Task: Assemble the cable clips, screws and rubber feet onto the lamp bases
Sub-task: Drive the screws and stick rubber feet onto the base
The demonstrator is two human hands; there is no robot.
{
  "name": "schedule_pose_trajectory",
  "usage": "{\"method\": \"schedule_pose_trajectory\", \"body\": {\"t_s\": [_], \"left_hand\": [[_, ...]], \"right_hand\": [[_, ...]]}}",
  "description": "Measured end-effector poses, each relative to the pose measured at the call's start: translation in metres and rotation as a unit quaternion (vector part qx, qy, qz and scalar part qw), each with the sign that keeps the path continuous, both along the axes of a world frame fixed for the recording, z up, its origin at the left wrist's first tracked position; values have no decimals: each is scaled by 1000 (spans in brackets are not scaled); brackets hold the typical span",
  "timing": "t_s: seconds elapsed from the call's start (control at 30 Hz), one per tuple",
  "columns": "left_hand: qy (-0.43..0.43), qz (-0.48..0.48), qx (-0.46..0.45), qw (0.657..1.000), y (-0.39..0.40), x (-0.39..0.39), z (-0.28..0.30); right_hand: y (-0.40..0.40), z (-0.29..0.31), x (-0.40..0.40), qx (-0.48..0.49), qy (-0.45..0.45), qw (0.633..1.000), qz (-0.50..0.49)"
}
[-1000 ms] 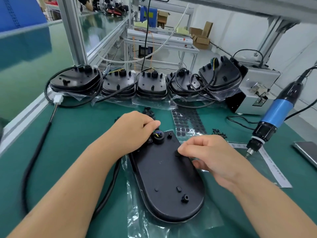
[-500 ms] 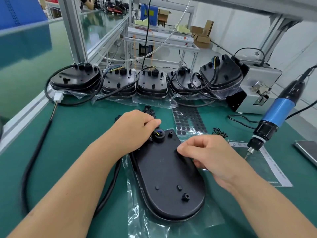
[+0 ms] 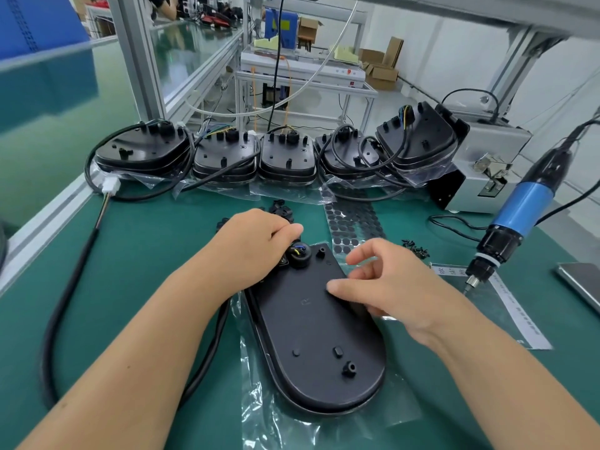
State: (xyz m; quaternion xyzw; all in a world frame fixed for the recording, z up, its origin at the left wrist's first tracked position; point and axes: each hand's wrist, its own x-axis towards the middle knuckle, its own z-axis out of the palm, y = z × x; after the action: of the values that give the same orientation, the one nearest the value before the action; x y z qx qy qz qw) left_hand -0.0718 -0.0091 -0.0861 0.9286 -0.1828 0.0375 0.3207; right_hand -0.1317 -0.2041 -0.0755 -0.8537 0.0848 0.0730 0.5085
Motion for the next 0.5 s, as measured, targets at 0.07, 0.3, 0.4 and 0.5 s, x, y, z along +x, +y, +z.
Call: {"method": "schedule_pose_trajectory", "body": {"t_s": [0.07, 0.3, 0.4, 0.5], "left_hand": [[-6, 1, 5, 1000, -1, 0, 1], [30, 100, 56, 993, 39, -1, 14], [-2, 260, 124, 958, 86, 7, 13], [44, 411, 162, 896, 132, 7, 5]], "right_hand": [[0, 0, 5, 35, 48, 998, -2], [-9, 1, 7, 71, 30, 997, -10], [-13, -1, 8, 30, 2, 1000, -6], [-9, -1, 9, 33, -20, 999, -7]]}}
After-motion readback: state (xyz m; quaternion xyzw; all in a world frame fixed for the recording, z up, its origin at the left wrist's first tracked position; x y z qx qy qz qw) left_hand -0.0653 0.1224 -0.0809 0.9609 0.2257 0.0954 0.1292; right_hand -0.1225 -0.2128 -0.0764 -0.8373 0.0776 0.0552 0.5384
